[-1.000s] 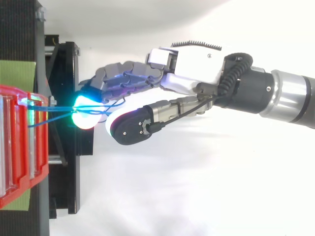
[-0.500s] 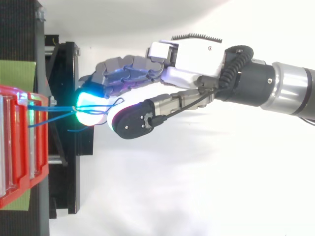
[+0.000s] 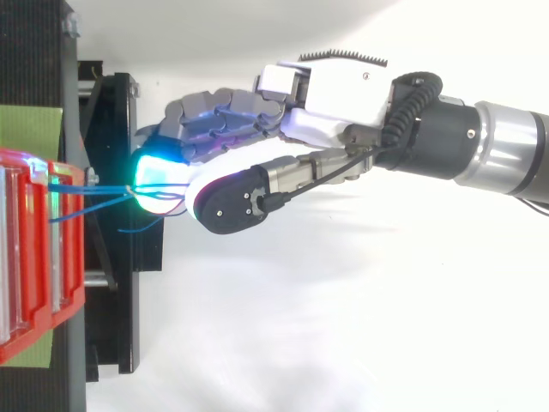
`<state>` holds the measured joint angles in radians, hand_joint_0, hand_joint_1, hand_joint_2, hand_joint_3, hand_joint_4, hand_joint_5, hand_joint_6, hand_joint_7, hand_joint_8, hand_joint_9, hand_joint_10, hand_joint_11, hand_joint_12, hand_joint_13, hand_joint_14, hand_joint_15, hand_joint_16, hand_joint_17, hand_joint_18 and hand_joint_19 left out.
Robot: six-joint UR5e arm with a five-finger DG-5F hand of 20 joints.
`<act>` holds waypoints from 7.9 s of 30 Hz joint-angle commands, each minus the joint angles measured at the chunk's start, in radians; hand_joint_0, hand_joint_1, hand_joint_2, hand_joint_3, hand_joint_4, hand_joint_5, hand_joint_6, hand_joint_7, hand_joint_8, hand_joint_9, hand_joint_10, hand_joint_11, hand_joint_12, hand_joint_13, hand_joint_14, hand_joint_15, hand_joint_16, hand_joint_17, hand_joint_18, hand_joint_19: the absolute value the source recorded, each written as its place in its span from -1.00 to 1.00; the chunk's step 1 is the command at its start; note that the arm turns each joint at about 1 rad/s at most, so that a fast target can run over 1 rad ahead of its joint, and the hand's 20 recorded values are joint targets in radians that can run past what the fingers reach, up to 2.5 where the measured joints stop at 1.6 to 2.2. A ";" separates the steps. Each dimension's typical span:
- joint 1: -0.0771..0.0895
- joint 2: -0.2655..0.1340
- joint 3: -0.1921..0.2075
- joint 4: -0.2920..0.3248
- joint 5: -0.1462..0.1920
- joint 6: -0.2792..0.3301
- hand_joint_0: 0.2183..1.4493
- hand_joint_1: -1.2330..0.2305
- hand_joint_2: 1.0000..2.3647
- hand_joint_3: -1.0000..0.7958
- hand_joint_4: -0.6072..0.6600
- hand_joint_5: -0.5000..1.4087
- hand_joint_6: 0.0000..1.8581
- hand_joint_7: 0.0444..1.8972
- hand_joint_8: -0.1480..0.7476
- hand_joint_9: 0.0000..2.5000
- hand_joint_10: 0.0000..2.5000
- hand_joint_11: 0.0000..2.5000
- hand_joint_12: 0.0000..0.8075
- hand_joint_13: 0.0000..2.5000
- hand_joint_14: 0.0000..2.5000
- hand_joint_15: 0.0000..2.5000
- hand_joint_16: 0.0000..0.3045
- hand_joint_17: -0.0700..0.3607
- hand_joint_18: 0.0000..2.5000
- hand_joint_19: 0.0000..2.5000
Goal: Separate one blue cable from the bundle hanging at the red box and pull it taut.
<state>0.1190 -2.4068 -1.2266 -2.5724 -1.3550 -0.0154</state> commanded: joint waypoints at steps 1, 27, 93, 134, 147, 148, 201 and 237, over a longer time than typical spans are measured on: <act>-0.002 0.000 0.006 0.000 -0.001 0.000 -0.49 -0.02 -0.99 -0.37 0.33 -0.62 -0.46 0.17 -0.02 -0.68 -1.00 -1.00 -0.21 -0.58 -1.00 -0.91 -0.71 -0.21 -0.71 -0.66; 0.007 0.000 0.053 -0.064 -0.006 -0.005 -0.45 -0.12 -0.98 -0.31 0.23 -0.61 -0.46 0.30 -0.03 -0.67 -1.00 -1.00 -0.23 -0.57 -1.00 -0.91 -0.71 -0.22 -0.70 -0.65; -0.022 0.083 0.061 -0.178 -0.029 -0.035 -0.23 -0.37 -1.00 -0.44 0.22 -0.69 -0.02 0.22 0.05 -0.56 -1.00 -0.97 -0.22 -0.48 -0.99 -0.84 -0.74 -0.26 -0.60 -0.62; -0.022 0.081 0.061 -0.181 -0.030 -0.032 -0.27 -0.40 -0.97 -0.21 0.26 -0.72 -0.04 0.18 0.08 -0.57 -1.00 -0.93 -0.18 -0.47 -0.99 -0.82 -0.72 -0.23 -0.58 -0.60; -0.019 0.083 0.061 -0.181 -0.029 -0.032 -0.54 -0.19 -1.00 -0.44 0.30 -0.68 -0.05 0.16 0.16 -0.47 -1.00 -0.92 -0.14 -0.41 -0.99 -0.82 -0.71 -0.22 -0.52 -0.60; -0.018 0.083 0.061 -0.181 -0.027 -0.034 -0.54 -0.19 -1.00 -0.44 0.30 -0.68 -0.05 0.15 0.16 -0.47 -1.00 -0.91 -0.13 -0.41 -0.99 -0.81 -0.71 -0.21 -0.52 -0.60; -0.013 0.083 0.059 -0.178 -0.024 -0.026 -0.36 -0.22 -0.98 -0.29 0.20 -0.66 -0.13 0.17 0.14 -0.40 -1.00 -0.86 -0.19 -0.40 -0.99 -0.80 -0.75 -0.27 -0.53 -0.57; -0.013 0.081 0.059 -0.176 -0.027 -0.029 -0.36 -0.35 -0.97 -0.17 0.18 -0.67 -0.06 0.30 0.13 -0.39 -0.99 -0.81 -0.18 -0.37 -0.99 -0.76 -0.74 -0.27 -0.50 -0.55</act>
<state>0.1058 -2.3254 -1.1675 -2.7489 -1.3822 -0.0443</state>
